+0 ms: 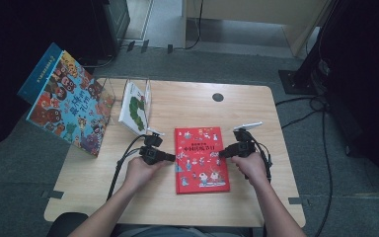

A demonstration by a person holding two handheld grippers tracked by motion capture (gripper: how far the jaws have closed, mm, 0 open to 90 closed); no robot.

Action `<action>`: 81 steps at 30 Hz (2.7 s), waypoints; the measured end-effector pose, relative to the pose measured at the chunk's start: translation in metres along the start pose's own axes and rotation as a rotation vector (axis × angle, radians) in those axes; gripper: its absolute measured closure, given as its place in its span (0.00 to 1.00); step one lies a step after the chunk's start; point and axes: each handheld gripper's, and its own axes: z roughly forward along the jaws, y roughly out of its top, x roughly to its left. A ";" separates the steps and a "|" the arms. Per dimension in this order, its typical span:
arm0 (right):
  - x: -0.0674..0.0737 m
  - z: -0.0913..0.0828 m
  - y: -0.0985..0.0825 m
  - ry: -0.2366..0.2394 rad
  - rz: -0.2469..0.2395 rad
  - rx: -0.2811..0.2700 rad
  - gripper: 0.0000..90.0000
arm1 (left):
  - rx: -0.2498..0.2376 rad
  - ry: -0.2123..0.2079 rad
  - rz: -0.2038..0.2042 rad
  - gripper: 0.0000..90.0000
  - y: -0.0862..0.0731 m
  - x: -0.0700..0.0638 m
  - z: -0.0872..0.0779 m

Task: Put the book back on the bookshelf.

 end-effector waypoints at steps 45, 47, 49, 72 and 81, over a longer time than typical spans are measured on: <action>0.159 -0.036 0.047 -0.119 -0.351 0.153 0.92 | -0.043 -0.064 -0.027 0.82 -0.003 -0.007 0.004; 0.161 -0.036 0.049 -0.121 -0.337 0.169 0.93 | -0.047 -0.060 -0.025 0.78 -0.002 -0.006 0.002; 0.162 -0.036 0.051 -0.122 -0.333 0.193 0.95 | -0.058 -0.049 -0.017 0.74 -0.002 -0.006 0.000; 0.168 -0.093 0.065 -0.089 -0.419 0.190 0.98 | -0.123 -0.105 0.059 0.49 0.005 -0.013 -0.018; 0.163 -0.113 0.071 -0.050 -0.422 0.156 0.98 | -0.150 -0.148 0.089 0.44 0.018 -0.023 -0.026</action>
